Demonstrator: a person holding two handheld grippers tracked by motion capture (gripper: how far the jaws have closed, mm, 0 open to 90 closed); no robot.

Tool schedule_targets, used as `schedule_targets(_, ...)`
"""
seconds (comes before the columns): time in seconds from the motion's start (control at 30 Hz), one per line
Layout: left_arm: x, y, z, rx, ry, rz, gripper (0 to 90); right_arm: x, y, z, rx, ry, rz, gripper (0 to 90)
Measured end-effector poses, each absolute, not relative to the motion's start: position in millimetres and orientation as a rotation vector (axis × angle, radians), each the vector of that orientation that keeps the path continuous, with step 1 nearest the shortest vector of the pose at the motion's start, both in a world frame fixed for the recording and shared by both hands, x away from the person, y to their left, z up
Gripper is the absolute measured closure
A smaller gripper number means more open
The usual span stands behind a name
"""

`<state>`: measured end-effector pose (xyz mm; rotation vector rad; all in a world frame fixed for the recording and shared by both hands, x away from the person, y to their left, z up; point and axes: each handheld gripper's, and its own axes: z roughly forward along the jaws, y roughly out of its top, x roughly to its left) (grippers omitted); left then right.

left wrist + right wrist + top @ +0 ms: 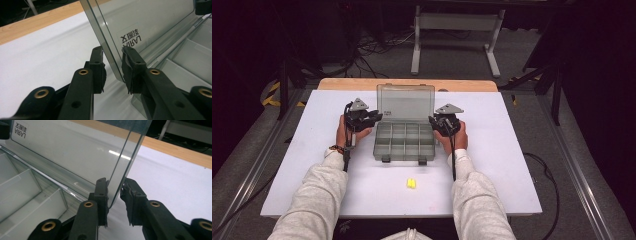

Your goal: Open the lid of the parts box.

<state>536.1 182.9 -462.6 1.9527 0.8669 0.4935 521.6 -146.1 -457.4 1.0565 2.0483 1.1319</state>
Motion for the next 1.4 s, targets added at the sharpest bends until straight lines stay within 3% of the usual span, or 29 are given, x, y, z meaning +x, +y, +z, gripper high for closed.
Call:
schedule_targets(0.67, 534, 181, -468, 1.960, 0.906, 0.535, 67.6, 519, -143, -458, 1.065, 2.029, 1.092, 74.0)
schedule_targets(0.8, 533, 180, -469, 1.963, 0.894, 0.528, 74.8, 520, -142, -459, 1.060, 2.028, 1.089, 74.3)
schedule_targets(1.07, 531, 179, -468, 1.968, 0.891, 0.568, 72.0, 520, -142, -457, 1.043, 2.046, 1.085, 75.1)
schedule_targets(1.4, 513, 186, -448, 1.934, 0.832, 0.635, 68.9, 506, -149, -445, 0.965, 2.053, 1.118, 68.0)
